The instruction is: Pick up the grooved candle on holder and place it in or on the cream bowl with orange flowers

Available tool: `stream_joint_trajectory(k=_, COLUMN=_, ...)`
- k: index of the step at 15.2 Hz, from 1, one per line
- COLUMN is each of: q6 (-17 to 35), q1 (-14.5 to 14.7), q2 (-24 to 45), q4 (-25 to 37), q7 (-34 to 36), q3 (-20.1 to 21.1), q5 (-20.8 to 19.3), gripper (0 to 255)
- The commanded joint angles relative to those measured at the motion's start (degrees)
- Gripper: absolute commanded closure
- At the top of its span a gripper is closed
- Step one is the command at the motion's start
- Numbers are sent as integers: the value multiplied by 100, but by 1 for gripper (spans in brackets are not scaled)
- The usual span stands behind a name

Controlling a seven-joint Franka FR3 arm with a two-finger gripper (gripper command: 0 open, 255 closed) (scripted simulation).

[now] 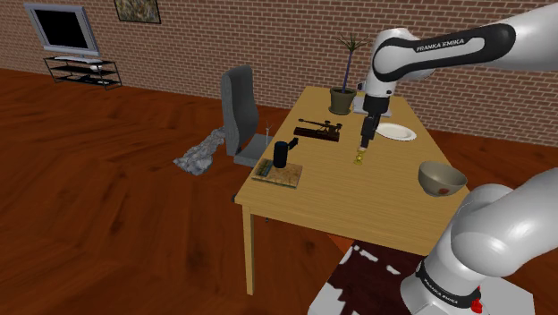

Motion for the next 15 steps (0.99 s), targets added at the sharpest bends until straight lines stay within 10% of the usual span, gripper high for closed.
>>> stream_joint_trajectory(k=1, q6=185, q1=-34, q2=282, q4=142, q7=-260, q3=-194, q5=-57, gripper=0)
stream_joint_trajectory(k=15, q6=1329, q1=-299, q2=3054, q4=1825, q7=-2422, q3=-1383, q5=732, gripper=0)
